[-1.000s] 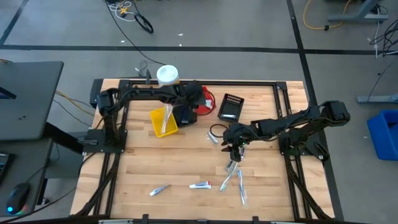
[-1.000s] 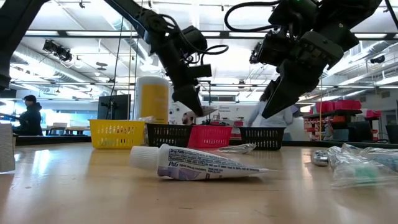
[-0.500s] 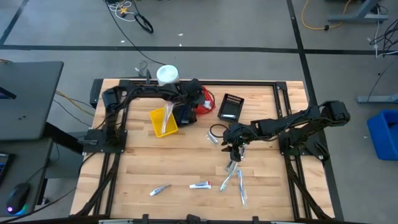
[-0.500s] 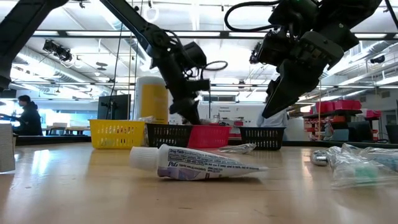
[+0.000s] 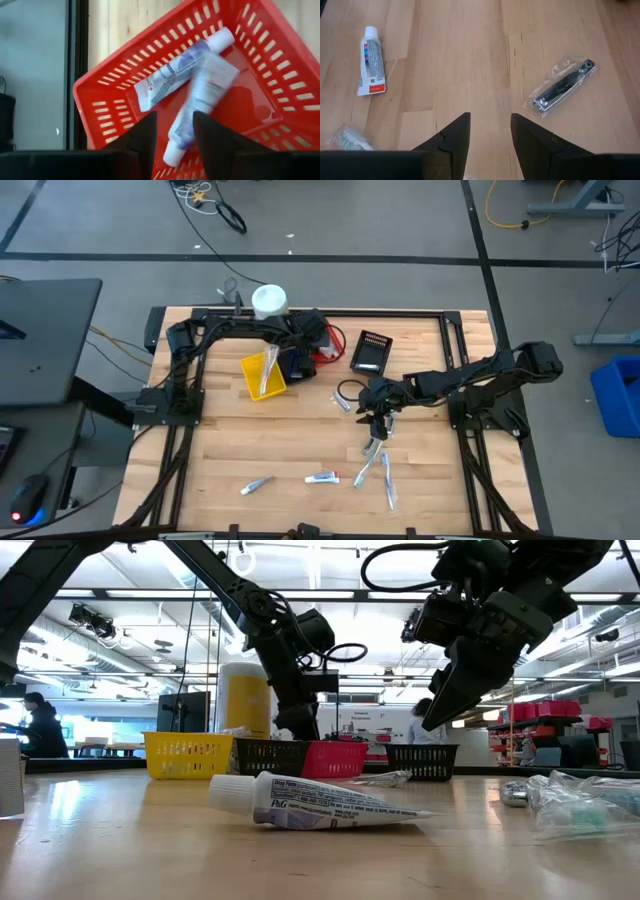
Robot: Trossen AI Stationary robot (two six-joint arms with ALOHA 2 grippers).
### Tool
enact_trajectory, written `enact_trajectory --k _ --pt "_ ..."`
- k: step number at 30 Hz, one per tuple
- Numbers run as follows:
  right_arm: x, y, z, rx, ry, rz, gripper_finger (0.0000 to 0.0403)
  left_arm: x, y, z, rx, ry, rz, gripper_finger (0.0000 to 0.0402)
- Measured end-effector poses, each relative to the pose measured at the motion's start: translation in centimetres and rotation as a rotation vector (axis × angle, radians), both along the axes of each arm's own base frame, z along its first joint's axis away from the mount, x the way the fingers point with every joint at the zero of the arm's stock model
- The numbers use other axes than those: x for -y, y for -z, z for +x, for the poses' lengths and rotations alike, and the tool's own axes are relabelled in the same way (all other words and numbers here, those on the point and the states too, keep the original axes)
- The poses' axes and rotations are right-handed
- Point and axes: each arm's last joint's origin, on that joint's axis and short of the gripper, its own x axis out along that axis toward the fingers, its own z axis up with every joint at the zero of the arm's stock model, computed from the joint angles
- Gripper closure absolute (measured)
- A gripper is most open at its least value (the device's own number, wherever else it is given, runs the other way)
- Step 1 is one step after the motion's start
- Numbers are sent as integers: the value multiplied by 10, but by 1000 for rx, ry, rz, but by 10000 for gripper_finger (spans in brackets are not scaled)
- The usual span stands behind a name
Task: Pick & Place Travel size toiletries
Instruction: Put the white toothpaste into the red bin, then put the silver nail cutter into the right black bin
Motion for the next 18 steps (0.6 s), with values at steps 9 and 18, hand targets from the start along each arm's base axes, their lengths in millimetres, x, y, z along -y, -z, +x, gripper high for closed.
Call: enact_trajectory --k 9,18 --pt "0 0 -1 -7 0 -1 253 31 -38 3 72 28 75 249" --pt "1 1 -1 -10 57 -60 251 73 -111 -28 236 -64 -24 264"
